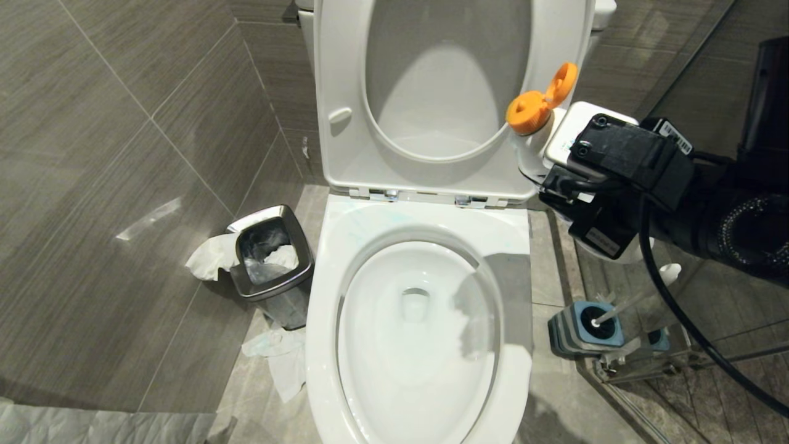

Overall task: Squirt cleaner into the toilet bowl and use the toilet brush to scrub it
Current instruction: Pour in the cleaning agent

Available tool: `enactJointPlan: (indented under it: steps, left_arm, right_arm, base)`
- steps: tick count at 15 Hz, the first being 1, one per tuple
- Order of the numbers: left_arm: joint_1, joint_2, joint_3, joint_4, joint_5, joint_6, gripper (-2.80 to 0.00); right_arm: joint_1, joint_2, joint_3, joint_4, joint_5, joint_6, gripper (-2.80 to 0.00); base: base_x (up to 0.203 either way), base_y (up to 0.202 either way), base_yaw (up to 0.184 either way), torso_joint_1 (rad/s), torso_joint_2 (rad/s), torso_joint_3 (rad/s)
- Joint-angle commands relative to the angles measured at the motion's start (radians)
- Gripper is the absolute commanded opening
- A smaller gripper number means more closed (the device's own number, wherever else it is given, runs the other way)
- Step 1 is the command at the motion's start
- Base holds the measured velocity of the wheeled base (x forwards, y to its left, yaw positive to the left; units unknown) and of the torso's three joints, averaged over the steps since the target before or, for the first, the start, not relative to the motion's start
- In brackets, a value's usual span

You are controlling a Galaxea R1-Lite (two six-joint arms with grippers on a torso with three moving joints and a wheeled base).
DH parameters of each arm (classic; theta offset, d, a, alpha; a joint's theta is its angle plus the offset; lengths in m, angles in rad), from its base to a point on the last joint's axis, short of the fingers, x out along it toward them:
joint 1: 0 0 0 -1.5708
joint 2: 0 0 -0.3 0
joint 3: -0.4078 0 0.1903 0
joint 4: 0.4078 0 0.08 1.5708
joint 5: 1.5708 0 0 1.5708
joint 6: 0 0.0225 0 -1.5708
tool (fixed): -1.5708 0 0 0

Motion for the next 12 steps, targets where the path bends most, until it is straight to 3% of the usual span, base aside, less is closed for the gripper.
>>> enactJointPlan:
  steps: [1, 7, 12]
  left_arm:
    - [0.001, 0.001, 0.0, 0.0, 0.0, 0.0, -2.8]
    - [0.001, 0.001, 0.0, 0.0, 0.0, 0.0, -2.8]
    - [0.001, 0.001, 0.0, 0.0, 0.0, 0.002, -2.8]
  right_arm:
    - [0.005, 0.016, -0.018, -0.002, -0.01, -0.053, -2.8]
    - [0.003, 0.04, -0.067, -0.004, -0.018, -0.339, -2.8]
    - [0.002, 0.096, -0.136, 0.003, -0.05, -0.527, -2.8]
  base:
    - [0.0, 0.0, 0.0, 0.0, 0.0, 0.0]
    - [0.0, 0.0, 0.0, 0.0, 0.0, 0.0]
    - [0.0, 0.0, 0.0, 0.0, 0.0, 0.0]
